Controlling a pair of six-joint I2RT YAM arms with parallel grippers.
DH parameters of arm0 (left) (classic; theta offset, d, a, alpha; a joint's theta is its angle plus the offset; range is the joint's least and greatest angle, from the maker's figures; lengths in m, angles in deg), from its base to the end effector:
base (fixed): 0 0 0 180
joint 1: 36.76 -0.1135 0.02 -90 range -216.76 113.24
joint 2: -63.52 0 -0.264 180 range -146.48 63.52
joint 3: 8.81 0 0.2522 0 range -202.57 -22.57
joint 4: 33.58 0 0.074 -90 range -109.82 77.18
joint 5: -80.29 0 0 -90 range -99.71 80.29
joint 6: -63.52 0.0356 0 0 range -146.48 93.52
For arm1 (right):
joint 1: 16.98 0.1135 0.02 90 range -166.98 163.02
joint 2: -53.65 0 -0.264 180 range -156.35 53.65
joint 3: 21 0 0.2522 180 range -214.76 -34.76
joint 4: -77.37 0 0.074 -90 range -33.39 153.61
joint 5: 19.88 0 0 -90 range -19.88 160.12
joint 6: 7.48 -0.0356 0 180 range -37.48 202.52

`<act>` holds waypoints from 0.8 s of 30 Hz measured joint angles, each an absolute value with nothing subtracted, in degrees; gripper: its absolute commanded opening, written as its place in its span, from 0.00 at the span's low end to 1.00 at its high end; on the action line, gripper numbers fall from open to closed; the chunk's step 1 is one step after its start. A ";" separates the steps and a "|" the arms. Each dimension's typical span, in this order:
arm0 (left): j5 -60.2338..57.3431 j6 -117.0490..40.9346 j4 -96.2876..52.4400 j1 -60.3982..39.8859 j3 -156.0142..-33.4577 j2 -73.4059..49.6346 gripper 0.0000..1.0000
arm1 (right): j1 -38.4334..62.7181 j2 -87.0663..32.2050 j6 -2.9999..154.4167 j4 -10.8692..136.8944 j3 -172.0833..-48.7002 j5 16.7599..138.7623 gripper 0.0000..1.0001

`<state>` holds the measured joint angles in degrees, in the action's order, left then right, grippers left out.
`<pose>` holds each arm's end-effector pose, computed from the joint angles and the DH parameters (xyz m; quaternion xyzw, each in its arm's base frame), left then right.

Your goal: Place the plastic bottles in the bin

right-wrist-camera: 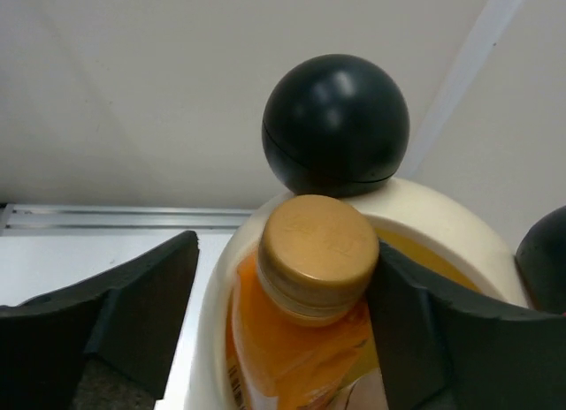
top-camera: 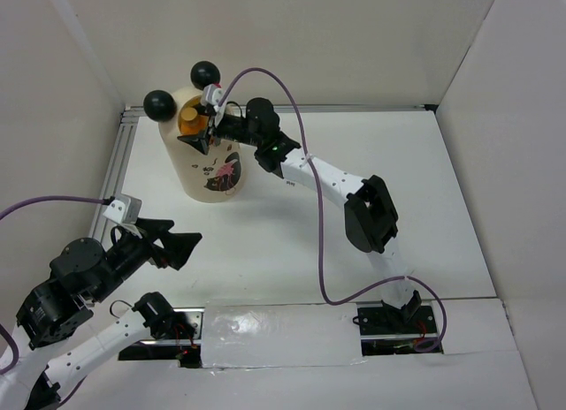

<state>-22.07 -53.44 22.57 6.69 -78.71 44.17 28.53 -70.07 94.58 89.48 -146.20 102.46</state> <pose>0.0339 -0.0216 0.3851 0.0341 0.7393 -0.3198 0.5916 0.3507 0.3842 0.3641 -0.4778 0.4152 0.3821 0.6732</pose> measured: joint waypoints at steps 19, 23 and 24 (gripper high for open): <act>-21.98 -53.42 22.18 6.69 -78.71 44.17 0.96 | 28.53 -70.07 97.62 80.51 -156.97 106.72 0.90; -21.96 -53.44 21.63 6.69 -78.73 44.08 0.96 | 28.71 -70.05 99.15 73.67 -162.57 104.12 0.99; -21.87 -53.44 21.35 6.69 -78.73 43.97 0.98 | 28.79 -69.92 99.36 69.87 -164.77 102.54 0.99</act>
<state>-21.87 -53.44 21.35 6.69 -78.73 43.97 28.79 -69.92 99.36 69.87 -164.77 102.54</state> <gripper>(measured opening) 0.958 0.975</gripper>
